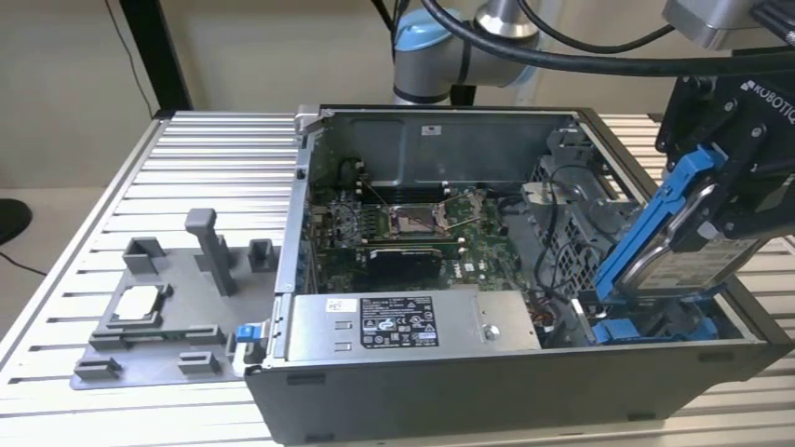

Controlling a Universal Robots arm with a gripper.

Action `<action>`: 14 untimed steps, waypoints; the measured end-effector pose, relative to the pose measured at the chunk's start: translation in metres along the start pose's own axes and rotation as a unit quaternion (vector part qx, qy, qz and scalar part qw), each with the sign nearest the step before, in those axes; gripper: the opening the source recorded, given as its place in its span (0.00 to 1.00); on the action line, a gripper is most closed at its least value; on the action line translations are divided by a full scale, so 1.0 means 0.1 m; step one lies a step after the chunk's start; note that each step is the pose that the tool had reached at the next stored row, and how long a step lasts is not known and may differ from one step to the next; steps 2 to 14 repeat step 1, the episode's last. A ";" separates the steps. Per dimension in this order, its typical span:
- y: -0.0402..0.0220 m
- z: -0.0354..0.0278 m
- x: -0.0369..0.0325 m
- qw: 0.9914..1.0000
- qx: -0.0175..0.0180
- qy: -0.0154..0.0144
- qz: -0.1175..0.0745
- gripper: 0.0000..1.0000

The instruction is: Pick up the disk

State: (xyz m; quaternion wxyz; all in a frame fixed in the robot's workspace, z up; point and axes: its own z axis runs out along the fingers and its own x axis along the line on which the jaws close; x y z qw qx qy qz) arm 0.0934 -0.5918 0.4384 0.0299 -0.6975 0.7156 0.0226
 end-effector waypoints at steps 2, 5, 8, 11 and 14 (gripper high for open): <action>0.000 0.000 0.000 1.000 0.000 0.000 0.000 0.00; 0.000 0.000 0.000 1.000 0.000 0.000 0.000 0.00; 0.000 0.000 0.000 1.000 0.000 0.000 0.000 0.00; 0.000 0.000 0.000 1.000 0.000 0.000 0.000 0.00; 0.000 0.000 0.000 1.000 0.000 0.000 0.000 0.00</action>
